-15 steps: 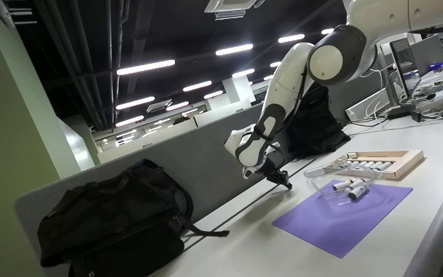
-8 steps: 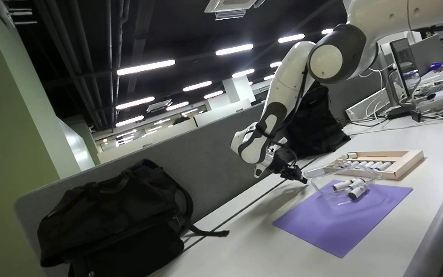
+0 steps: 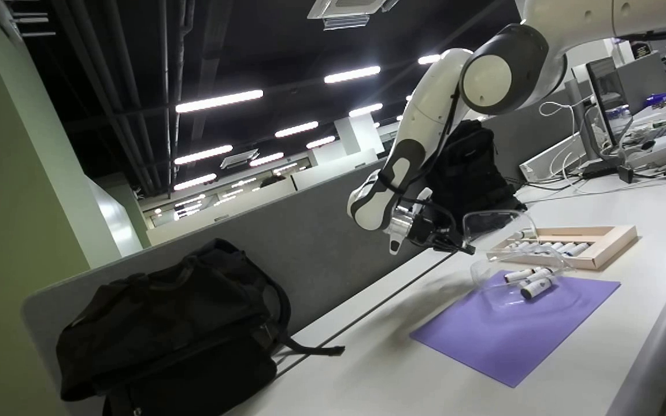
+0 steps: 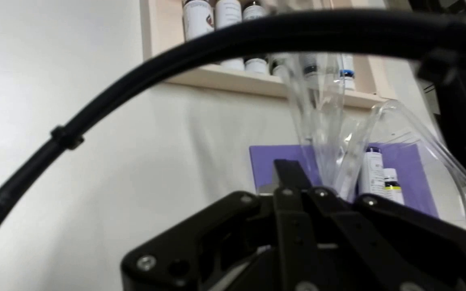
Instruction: Close the lid on the clear container
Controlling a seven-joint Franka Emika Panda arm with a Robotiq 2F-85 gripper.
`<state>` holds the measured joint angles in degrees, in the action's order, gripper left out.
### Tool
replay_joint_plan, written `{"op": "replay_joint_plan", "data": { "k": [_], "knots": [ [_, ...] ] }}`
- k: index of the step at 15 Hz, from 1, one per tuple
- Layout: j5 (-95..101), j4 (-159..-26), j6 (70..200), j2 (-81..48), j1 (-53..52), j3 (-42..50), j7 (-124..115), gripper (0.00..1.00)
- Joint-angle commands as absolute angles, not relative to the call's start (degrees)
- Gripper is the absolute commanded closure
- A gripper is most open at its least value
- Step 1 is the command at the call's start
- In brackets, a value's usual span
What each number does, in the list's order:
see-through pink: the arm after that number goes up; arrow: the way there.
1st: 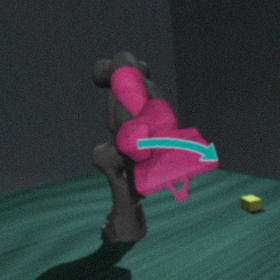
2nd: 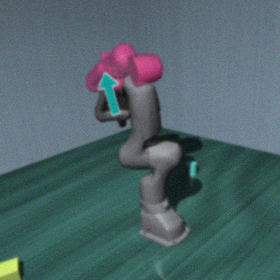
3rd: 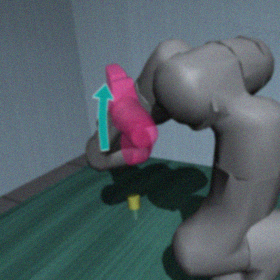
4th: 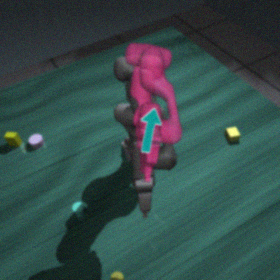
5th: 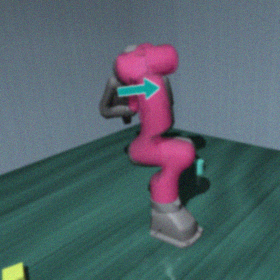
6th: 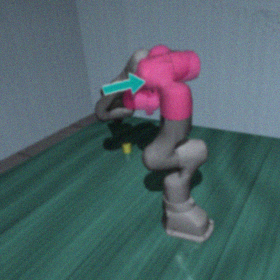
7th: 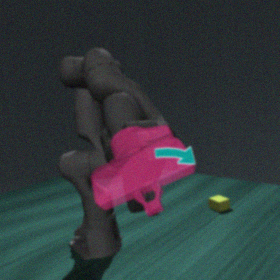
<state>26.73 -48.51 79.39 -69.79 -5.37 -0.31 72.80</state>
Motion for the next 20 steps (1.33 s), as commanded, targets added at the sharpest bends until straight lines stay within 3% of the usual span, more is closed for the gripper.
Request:
{"op": "replay_joint_plan", "data": {
  "k": [1, 8, 20],
  "knots": [
    [24.63, -46.79, 72.37, -68.71, -5.10, -0.86, 73.46, 1.00],
    [17.86, -43.12, 67.09, -70.06, -4.63, -3.12, 72.31, 1.00],
    [12.98, -46.34, 79.44, -68.70, -8.57, -5.12, 69.26, 1.00]
  ]
}}
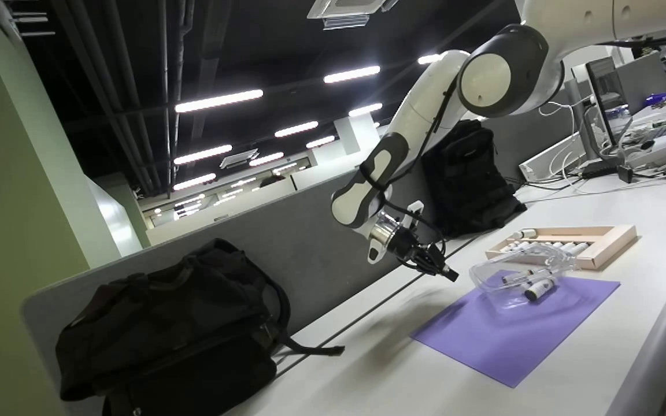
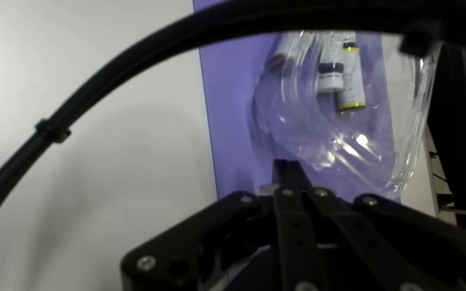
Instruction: Close the lid on the clear container
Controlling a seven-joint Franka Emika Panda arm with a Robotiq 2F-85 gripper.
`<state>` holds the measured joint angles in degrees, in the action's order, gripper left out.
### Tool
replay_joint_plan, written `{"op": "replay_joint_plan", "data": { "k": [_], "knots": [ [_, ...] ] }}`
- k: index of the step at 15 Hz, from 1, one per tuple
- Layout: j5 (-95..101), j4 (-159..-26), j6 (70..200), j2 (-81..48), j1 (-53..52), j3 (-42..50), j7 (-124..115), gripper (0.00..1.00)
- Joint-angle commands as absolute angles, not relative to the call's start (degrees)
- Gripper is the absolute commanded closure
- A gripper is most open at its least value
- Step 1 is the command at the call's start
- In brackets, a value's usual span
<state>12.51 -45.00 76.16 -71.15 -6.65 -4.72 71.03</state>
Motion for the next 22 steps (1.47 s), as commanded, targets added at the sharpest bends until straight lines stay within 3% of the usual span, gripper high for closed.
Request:
{"op": "replay_joint_plan", "data": {
  "k": [1, 9, 22],
  "knots": [
    [13.55, -47.30, 81.18, -67.75, -9.38, -5.10, 69.31, 1.00],
    [12.41, -64.27, 85.69, -55.06, -10.64, -9.94, 72.74, 1.00],
    [13.95, -99.29, 95.64, -37.33, -7.35, -9.32, 69.12, 1.00]
  ]
}}
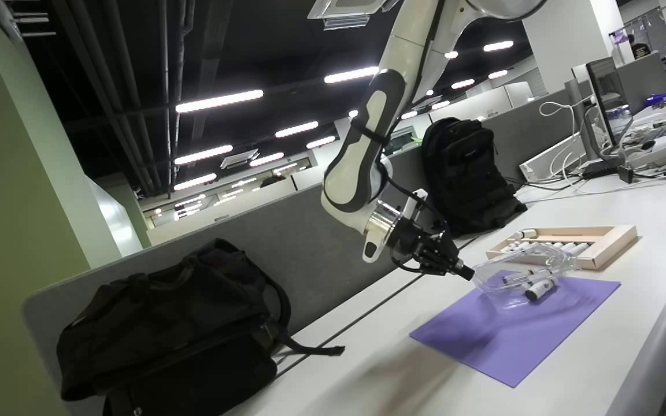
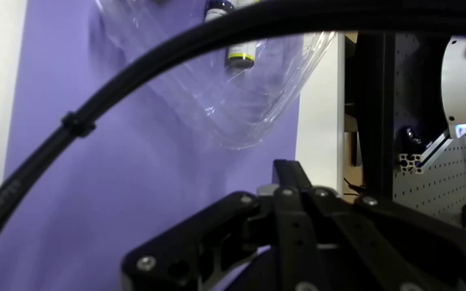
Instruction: Close the lid on the clear container
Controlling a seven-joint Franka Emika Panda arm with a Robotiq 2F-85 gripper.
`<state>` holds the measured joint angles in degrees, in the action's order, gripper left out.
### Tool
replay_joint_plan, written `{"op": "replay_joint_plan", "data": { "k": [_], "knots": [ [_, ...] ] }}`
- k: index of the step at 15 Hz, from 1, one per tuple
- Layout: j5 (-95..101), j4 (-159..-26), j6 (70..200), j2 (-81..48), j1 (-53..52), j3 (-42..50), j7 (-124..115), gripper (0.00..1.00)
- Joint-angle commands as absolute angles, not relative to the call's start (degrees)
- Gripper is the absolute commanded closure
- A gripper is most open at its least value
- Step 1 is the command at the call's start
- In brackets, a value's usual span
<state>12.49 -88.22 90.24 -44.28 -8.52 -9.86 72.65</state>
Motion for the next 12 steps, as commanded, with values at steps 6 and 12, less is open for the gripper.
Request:
{"op": "replay_joint_plan", "data": {
  "k": [6, 12],
  "knots": [
    [20.44, -110.34, 107.01, -32.21, -5.94, -6.63, 63.37, 1.00],
    [25.24, -117.09, 119.40, -29.52, -5.30, -5.17, 59.24, 1.00]
  ]
}}
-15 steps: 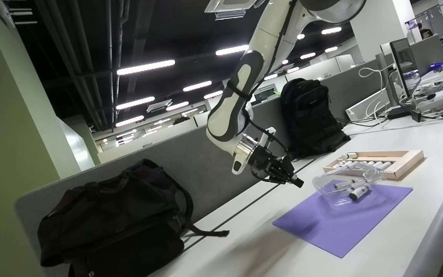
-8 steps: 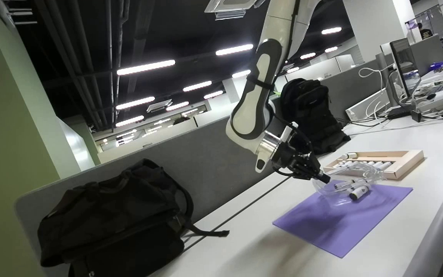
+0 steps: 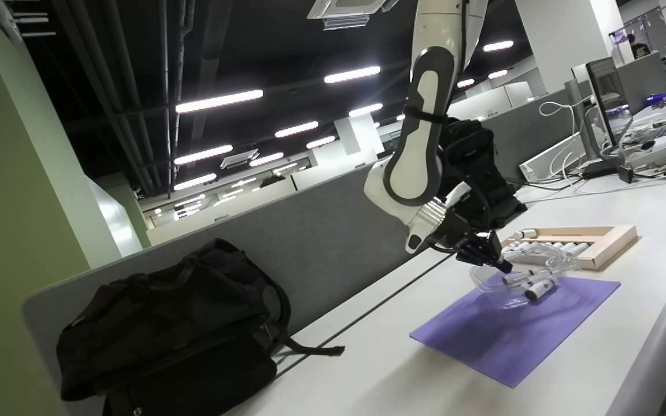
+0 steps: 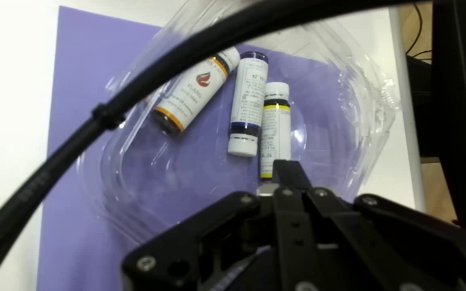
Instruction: Close the lid on the clear container
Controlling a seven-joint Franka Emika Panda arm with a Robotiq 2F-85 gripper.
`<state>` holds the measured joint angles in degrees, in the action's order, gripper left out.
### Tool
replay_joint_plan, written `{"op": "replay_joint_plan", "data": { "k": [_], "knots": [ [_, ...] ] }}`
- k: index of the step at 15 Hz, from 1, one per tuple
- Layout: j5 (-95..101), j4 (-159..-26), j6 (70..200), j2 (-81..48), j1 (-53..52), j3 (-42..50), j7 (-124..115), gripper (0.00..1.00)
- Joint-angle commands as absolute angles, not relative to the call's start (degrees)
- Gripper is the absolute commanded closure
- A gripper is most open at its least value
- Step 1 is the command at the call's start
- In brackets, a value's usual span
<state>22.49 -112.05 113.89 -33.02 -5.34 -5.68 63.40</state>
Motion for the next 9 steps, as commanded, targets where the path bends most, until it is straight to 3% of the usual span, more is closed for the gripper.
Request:
{"op": "replay_joint_plan", "data": {
  "k": [1, 9],
  "knots": [
    [26.27, -118.12, 121.55, -29.05, -5.46, -4.84, 58.18, 1.00],
    [32.77, -123.95, 131.79, -25.68, -5.91, -3.63, 50.74, 1.00]
  ]
}}
